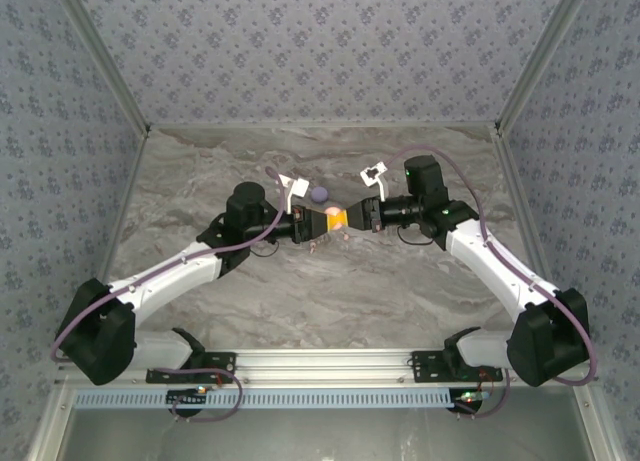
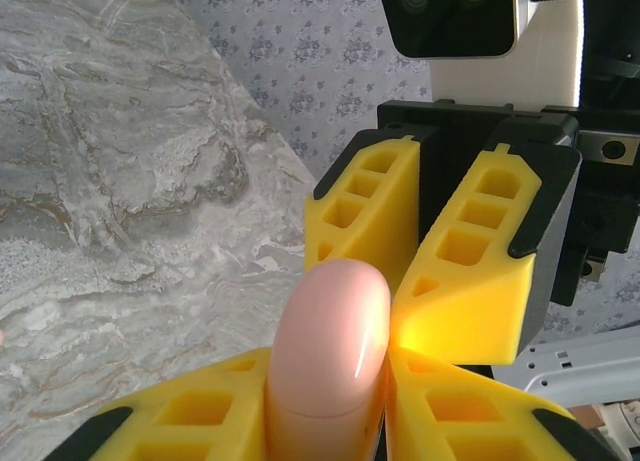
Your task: Insert the wireless bluetooth earbuds into the charging case
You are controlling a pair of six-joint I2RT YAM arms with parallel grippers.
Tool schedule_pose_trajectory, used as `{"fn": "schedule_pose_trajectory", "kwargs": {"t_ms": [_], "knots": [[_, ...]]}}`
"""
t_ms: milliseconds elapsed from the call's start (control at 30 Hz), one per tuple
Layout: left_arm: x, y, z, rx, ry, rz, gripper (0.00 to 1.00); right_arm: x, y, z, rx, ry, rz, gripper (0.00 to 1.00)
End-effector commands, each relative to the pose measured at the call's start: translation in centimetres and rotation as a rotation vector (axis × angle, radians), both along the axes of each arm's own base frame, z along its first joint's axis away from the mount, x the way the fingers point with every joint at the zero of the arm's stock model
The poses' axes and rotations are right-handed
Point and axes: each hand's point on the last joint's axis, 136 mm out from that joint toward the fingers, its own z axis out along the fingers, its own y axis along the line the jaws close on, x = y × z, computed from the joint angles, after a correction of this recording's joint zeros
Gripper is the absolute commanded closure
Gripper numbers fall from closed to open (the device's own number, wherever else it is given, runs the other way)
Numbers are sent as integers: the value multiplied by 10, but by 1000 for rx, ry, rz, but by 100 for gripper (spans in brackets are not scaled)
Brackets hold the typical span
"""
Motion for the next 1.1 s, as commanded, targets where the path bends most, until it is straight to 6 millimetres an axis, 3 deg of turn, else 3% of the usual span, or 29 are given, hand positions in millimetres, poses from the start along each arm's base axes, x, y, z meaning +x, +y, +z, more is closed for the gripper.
{"fn": "schedule_pose_trajectory", "kwargs": {"t_ms": [0,167,333,400,533,667,933,1067], "knots": [[4,-7,26,-45,-77,-2,68,-13,5,15,21,-17,50,76],[3,-6,22,-33,-75,-1,61,-7,0,14,14,-17,13,76],[1,-4,18,-12,-78,-2,80,-5,-2,15,15,-15,0,76],[1,-3,17,5,-86,-2,83,-5,-3,16,11,-16,-2,74],[5,2,15,61,-138,27,84,-7,-7,16,-17,-32,-21,61],[7,7,18,93,-298,36,82,-10,-13,15,-82,-63,-42,53],[-23,9,31,99,-748,-95,79,-18,-13,12,-169,-103,-42,49],[-28,9,33,121,-818,-123,79,-24,-6,13,-181,-119,-14,48]]}}
